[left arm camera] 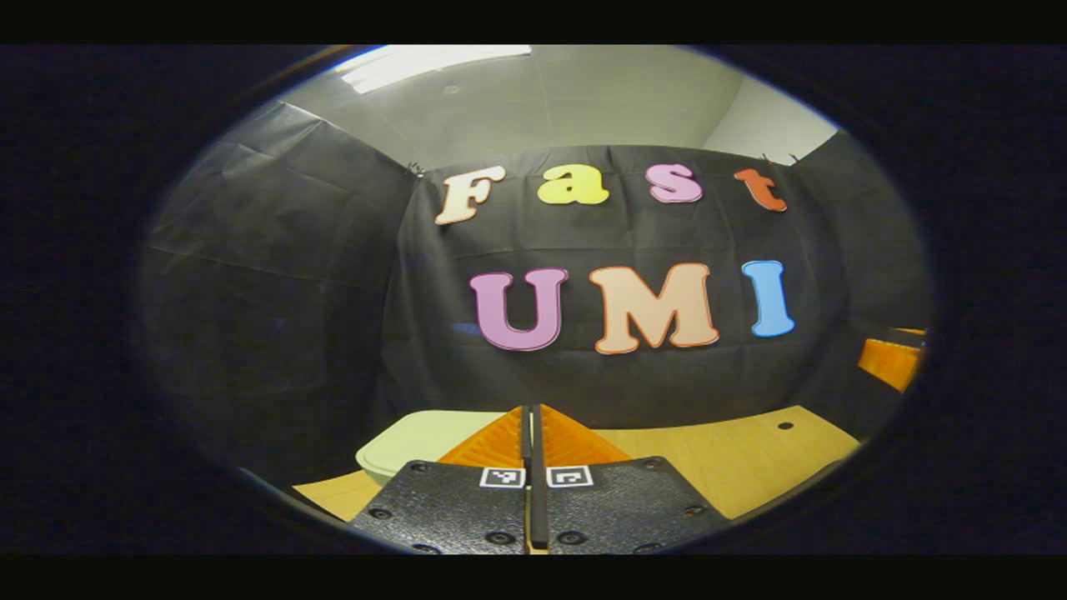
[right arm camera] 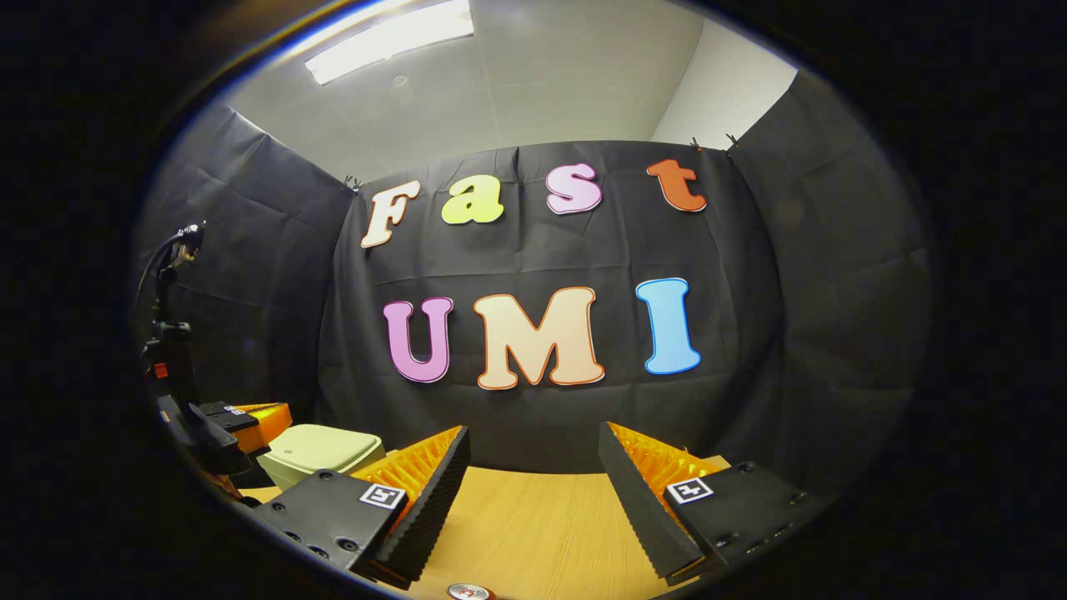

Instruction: Press the lid of the desktop garbage bin to open it, pick up the crumpled paper on the desktop and throw it into the bin, then pick up the pop can on the desktop and drop it into the bin, and finally close the garbage bin lid.

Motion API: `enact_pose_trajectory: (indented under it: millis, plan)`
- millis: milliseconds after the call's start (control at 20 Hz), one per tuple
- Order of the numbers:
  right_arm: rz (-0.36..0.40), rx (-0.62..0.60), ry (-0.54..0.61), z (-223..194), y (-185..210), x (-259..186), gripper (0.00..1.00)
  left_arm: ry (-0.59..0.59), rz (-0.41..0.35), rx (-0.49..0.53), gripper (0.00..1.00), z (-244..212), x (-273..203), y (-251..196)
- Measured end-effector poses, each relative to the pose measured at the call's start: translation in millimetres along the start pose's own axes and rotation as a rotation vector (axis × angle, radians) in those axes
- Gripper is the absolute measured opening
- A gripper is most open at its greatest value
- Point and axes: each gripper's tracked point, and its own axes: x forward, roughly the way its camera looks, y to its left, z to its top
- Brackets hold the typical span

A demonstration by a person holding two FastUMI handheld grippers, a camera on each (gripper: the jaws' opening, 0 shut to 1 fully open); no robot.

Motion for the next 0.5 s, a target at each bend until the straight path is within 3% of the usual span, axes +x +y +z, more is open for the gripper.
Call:
enact_pose_trajectory:
  millis: [200,500]
  plan:
    - [-0.006,-0.007,0.026,-11,13,6,0.97,0.062,0.048,0.004,0.0,-28,11,31]
    - [-0.02,-0.024,0.079,-29,32,12,0.97,0.138,0.062,-0.002,0.0,-64,22,54]
